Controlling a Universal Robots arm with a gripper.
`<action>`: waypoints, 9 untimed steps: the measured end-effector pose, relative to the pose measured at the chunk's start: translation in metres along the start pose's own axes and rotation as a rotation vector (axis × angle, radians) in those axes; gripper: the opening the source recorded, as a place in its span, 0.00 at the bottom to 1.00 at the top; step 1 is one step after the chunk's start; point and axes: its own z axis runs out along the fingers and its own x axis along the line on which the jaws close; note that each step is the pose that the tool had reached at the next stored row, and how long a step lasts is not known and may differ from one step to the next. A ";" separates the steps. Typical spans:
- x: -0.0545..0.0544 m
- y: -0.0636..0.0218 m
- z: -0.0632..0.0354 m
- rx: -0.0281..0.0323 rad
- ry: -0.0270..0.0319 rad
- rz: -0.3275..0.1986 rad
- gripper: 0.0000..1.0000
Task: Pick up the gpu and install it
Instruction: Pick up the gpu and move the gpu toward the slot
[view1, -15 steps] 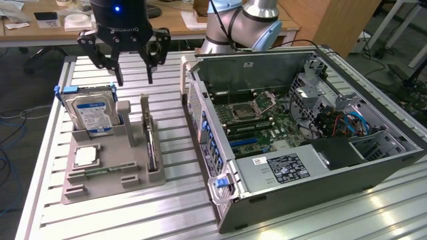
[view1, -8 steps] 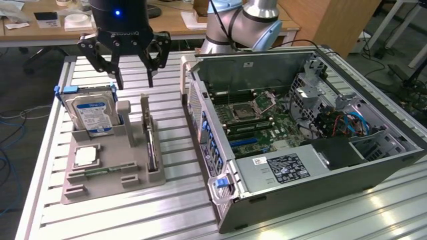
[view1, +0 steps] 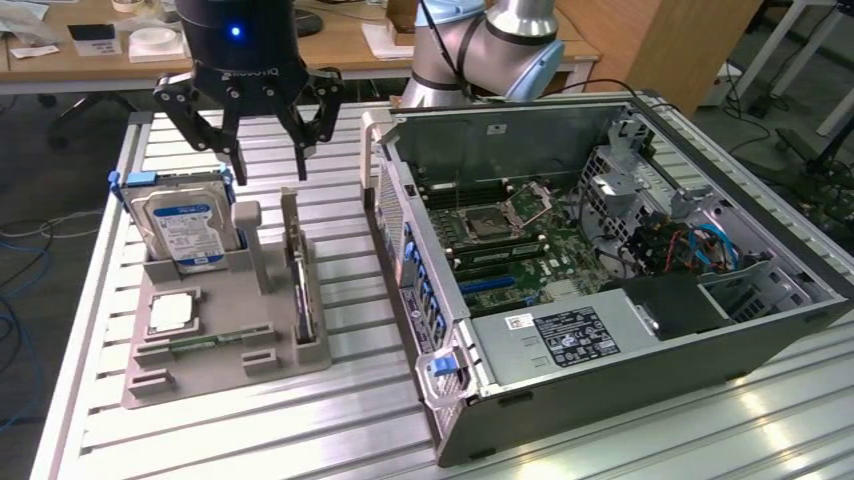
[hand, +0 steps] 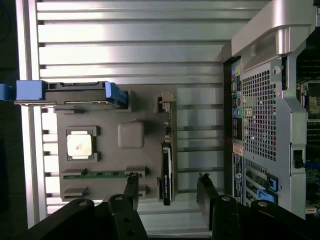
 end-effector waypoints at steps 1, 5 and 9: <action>0.000 -0.0003 0.0003 -0.0001 -0.0002 -0.001 0.59; 0.000 -0.0012 0.0010 -0.0001 0.0000 -0.001 0.59; 0.000 -0.0023 0.0020 0.0000 -0.0001 -0.001 0.59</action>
